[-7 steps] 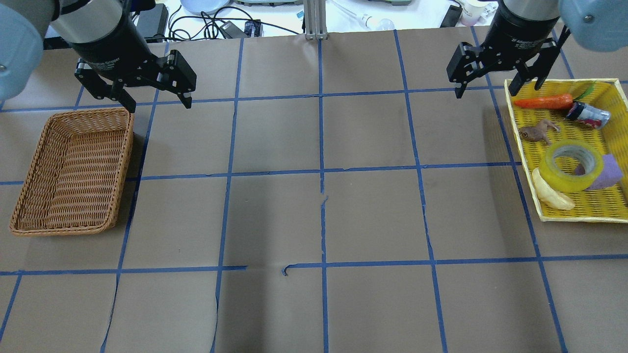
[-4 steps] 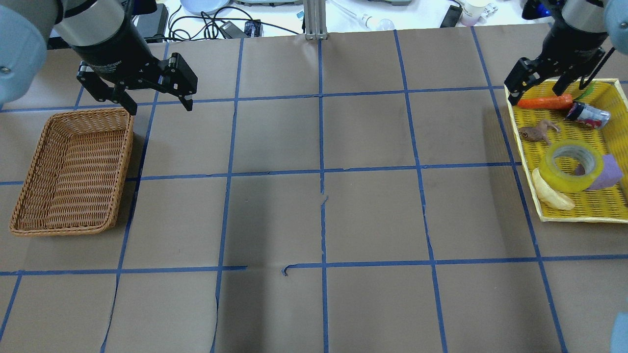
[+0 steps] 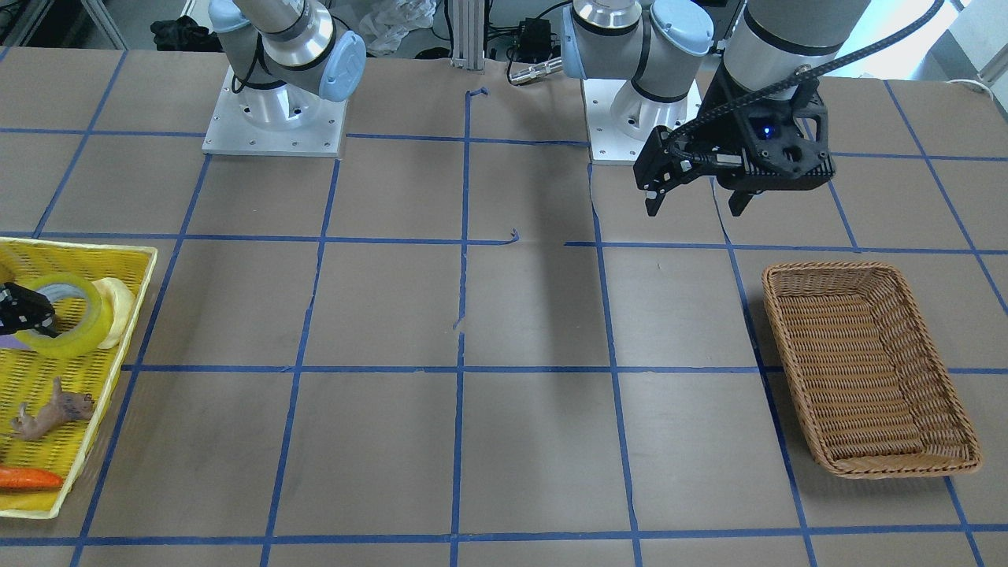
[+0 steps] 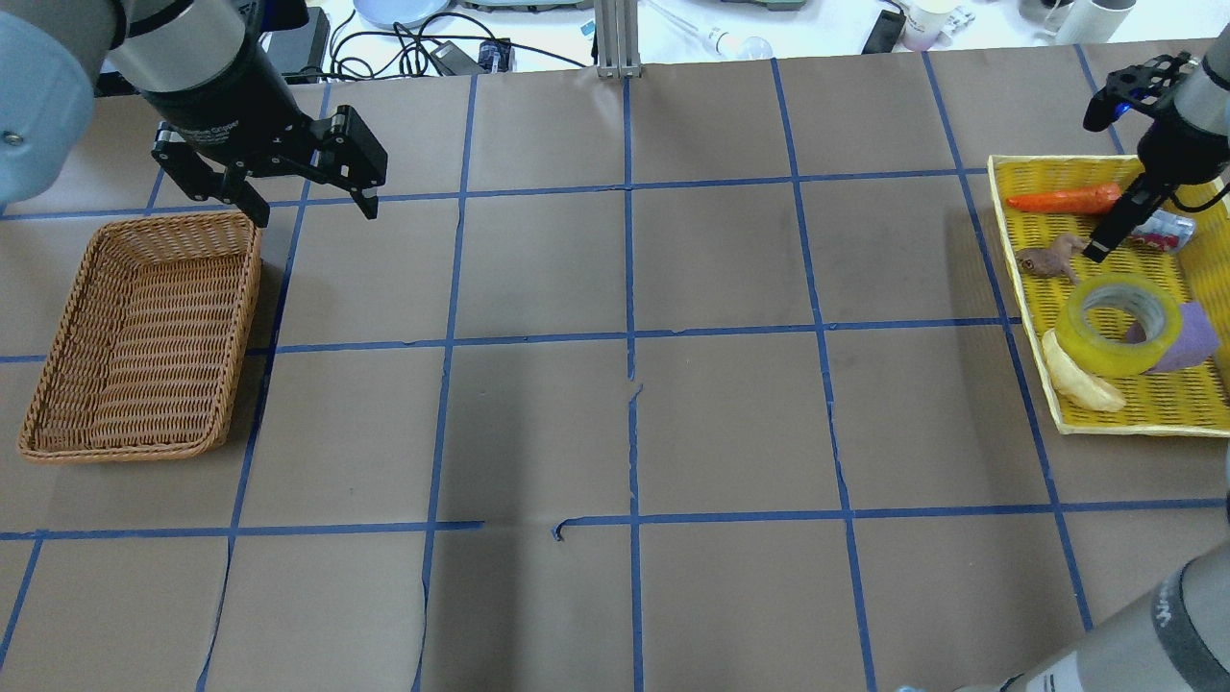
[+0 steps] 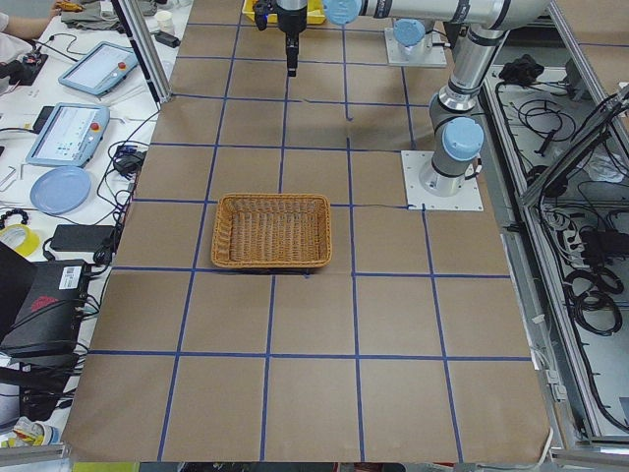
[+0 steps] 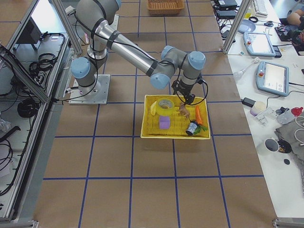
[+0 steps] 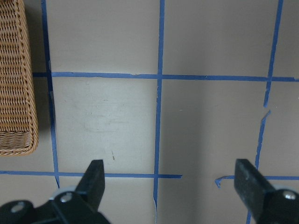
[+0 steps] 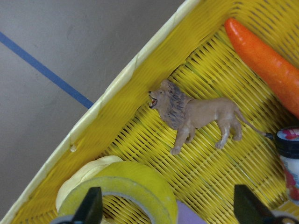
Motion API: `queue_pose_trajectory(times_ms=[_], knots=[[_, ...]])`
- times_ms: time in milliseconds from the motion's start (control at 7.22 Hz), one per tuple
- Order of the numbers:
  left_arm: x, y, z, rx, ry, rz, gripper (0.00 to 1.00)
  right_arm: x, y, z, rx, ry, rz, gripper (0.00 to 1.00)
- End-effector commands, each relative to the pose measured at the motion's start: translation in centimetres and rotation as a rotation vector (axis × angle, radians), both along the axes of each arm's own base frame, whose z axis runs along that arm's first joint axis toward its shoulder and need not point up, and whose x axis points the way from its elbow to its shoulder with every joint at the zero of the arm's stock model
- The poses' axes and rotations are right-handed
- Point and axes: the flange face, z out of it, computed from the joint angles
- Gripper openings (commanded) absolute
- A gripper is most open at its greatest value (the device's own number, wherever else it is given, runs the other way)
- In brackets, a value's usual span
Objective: Transfer tape with both arms
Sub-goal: 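Move the right gripper down over the yellow tape roll in the tray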
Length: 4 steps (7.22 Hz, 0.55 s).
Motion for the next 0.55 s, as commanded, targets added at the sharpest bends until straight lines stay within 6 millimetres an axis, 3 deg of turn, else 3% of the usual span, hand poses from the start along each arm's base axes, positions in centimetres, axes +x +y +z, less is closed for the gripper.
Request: queue_pose_trajectory(times_ms=[0, 277, 415], knots=[[0.06, -0.04, -0.09, 0.002, 0.0, 0.002, 1.0, -1.25, 1.05, -3.03, -0.054, 0.001, 0.08, 1.0], [0.06, -0.11, -0.09, 0.002, 0.0, 0.002, 1.0, -1.5, 1.68, -3.26, -0.014, 0.019, 0.185, 0.95], [0.06, -0.09, -0.3, 0.005, 0.0, 0.0, 1.0, -1.7, 1.75, -3.4, 0.004, 0.025, 0.29, 0.78]])
